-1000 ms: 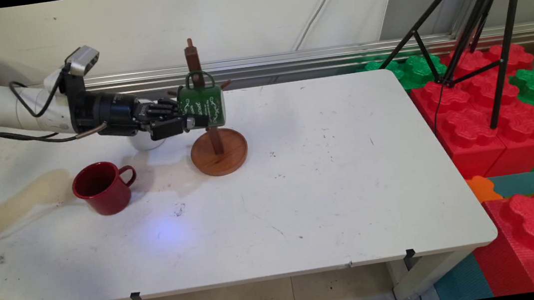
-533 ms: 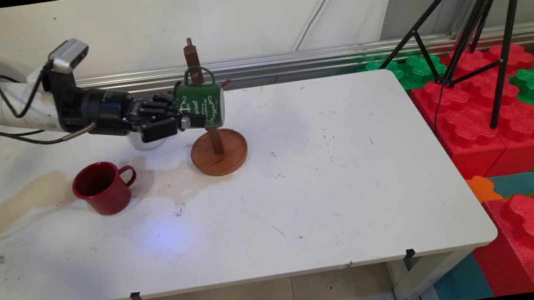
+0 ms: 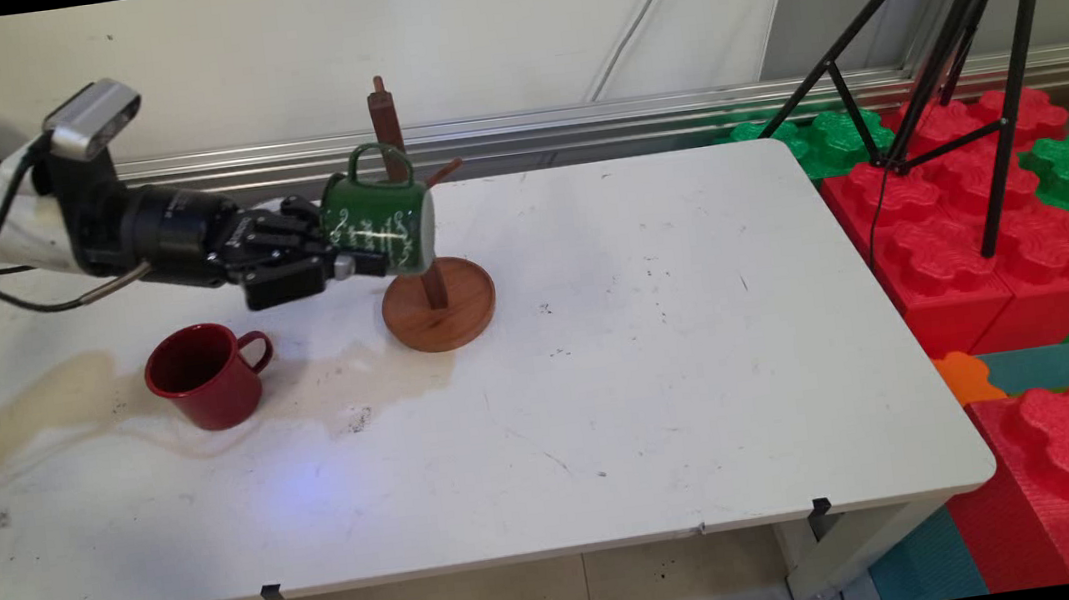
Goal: Place the picked object on the table
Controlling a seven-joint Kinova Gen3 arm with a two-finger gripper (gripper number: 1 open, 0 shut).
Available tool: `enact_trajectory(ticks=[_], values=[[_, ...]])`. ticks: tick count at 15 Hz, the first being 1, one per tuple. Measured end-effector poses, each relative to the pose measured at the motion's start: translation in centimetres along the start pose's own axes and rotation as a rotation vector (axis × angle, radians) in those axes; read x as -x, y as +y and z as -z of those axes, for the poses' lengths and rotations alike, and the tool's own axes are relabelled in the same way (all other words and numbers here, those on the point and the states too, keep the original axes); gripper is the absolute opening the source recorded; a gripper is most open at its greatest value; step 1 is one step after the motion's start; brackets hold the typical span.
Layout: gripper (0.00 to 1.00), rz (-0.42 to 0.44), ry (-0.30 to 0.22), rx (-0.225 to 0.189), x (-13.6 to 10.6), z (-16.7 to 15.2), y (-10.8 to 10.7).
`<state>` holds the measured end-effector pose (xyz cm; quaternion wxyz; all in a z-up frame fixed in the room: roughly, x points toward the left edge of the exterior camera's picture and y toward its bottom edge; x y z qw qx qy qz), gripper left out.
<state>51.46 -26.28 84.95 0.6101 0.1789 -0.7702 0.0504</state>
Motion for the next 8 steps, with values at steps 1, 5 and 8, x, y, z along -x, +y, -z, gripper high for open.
enact_trajectory(ticks=[1, 5, 8], values=[[0.0, -0.01, -0.011, 0.002, 0.0, 0.5, 0.3], [0.0, -0.051, -0.062, -0.004, -0.1, 2.9, 0.9], [0.0, -0.077, -0.098, -0.014, -0.2, 4.6, 0.9]])
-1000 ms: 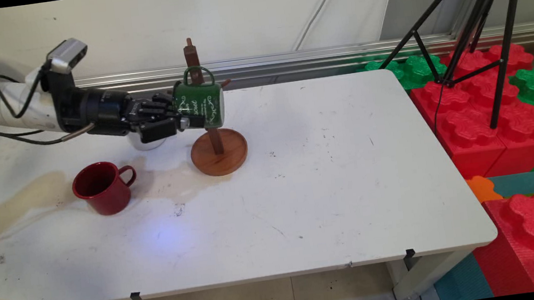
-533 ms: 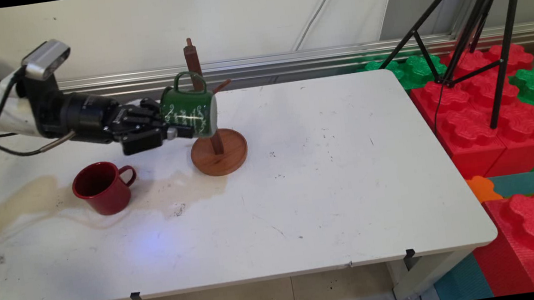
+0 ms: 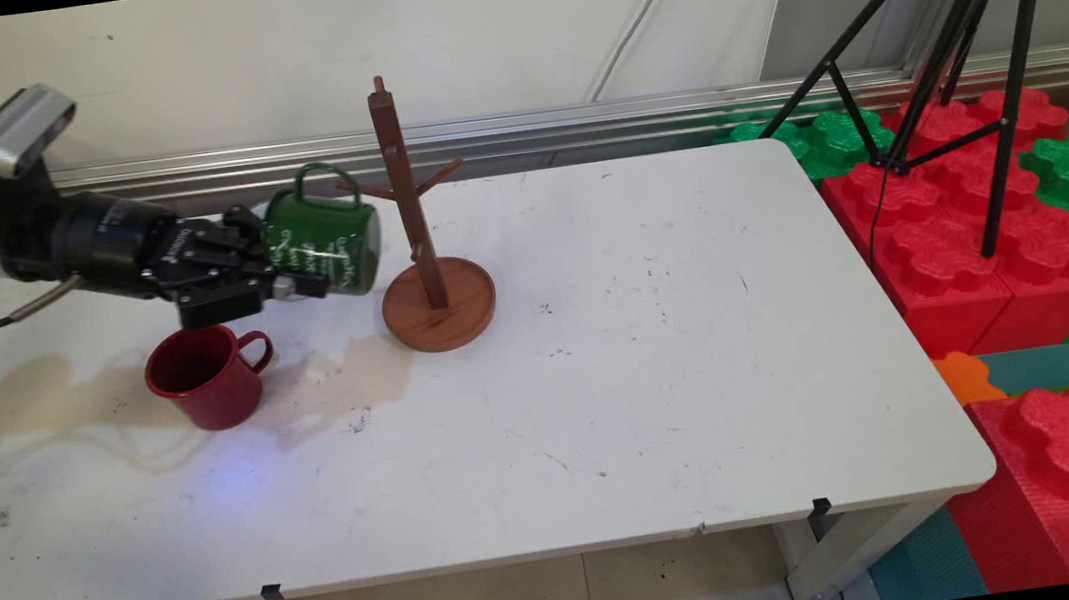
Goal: Place the picked object on the table
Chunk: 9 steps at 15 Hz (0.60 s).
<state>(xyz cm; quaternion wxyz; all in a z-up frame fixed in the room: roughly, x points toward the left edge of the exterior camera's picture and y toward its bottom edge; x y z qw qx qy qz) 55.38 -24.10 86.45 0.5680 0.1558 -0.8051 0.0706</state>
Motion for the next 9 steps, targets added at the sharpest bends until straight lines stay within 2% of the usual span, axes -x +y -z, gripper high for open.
enact_trajectory(ticks=[6, 9], values=[[0.0, -0.079, -0.107, -0.052, 0.2, 4.2, -0.7], [0.0, -0.13, -0.174, -0.091, 0.2, 6.5, -1.4]])
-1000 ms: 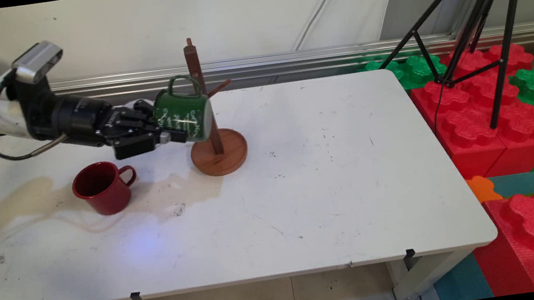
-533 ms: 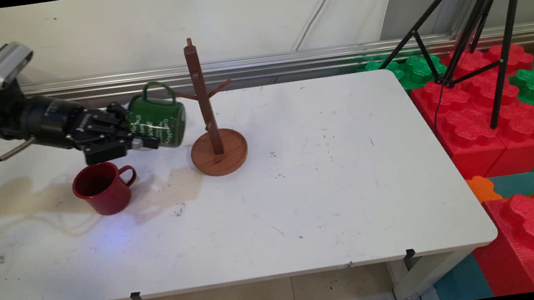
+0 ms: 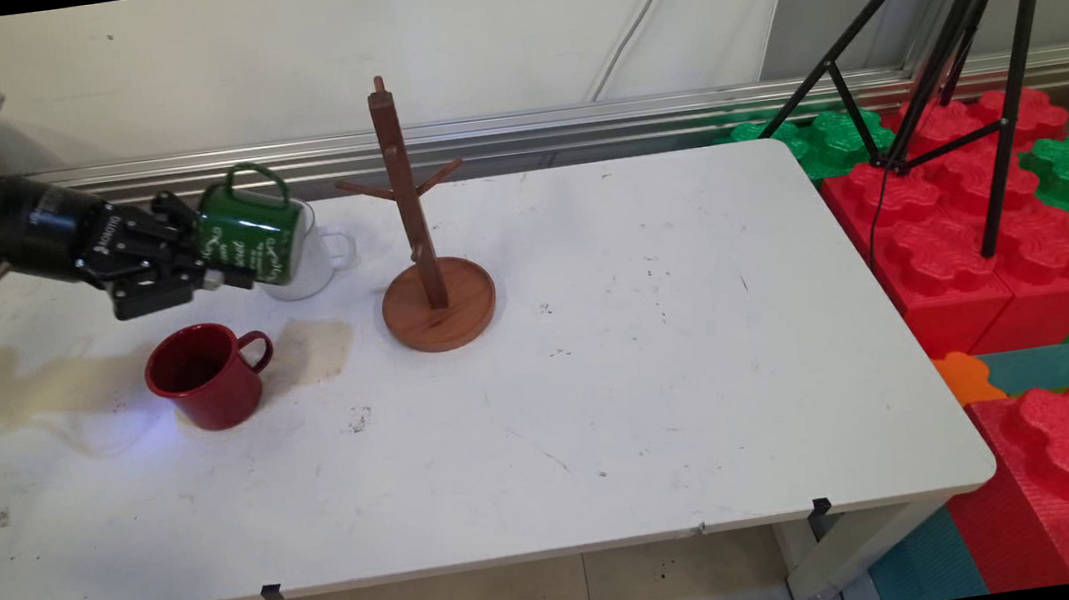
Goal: Place the picked object on the table
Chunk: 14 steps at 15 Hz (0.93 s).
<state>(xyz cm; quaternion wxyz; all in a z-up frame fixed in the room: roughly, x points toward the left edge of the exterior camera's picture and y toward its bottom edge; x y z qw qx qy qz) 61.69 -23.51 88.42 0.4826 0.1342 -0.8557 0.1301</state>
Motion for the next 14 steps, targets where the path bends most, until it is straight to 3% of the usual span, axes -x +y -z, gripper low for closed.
enact_trajectory(ticks=[6, 14], values=[[0.0, -0.08, -0.134, -0.063, 1.6, 3.5, -1.7], [0.0, -0.196, -0.302, -0.102, 3.9, 6.2, -3.2]])
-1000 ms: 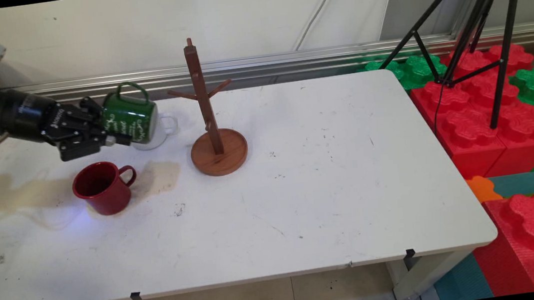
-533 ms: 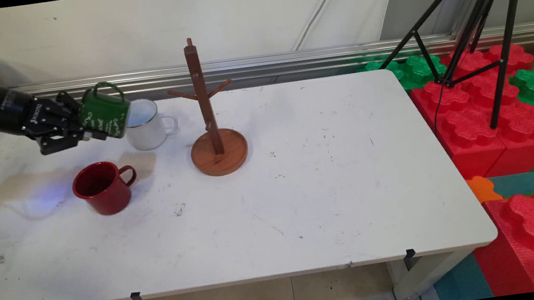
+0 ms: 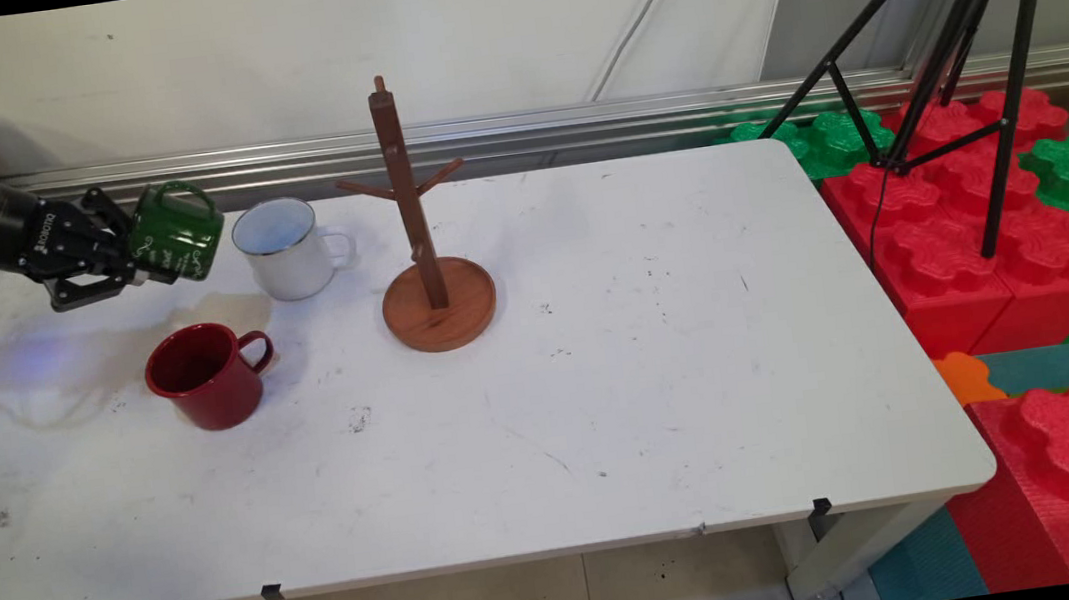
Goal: Place the picked object on the table
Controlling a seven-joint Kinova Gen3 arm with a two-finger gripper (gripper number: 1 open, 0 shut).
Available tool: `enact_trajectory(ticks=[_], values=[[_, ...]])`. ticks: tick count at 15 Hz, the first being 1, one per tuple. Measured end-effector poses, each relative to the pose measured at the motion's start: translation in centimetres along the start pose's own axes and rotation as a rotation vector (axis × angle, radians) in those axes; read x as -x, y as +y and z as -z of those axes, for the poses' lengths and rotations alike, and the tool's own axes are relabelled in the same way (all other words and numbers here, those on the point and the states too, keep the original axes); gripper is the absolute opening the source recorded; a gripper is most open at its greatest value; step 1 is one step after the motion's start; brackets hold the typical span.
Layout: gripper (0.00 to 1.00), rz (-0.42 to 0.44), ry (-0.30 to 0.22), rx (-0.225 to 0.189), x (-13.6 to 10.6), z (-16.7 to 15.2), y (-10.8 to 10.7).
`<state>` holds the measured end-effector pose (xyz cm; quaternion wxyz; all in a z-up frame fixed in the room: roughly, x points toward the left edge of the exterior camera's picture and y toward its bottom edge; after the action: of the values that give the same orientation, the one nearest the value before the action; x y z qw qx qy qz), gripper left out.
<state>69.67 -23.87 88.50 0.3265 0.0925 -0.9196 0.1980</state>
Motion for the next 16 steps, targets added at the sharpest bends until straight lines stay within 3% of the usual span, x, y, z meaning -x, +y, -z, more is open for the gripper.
enact_trajectory(ticks=[7, 16], values=[[0.0, -0.108, -0.147, 0.004, 3.4, -0.4, -0.5], [0.0, -0.155, -0.242, 0.039, 6.1, -3.3, -0.6]])
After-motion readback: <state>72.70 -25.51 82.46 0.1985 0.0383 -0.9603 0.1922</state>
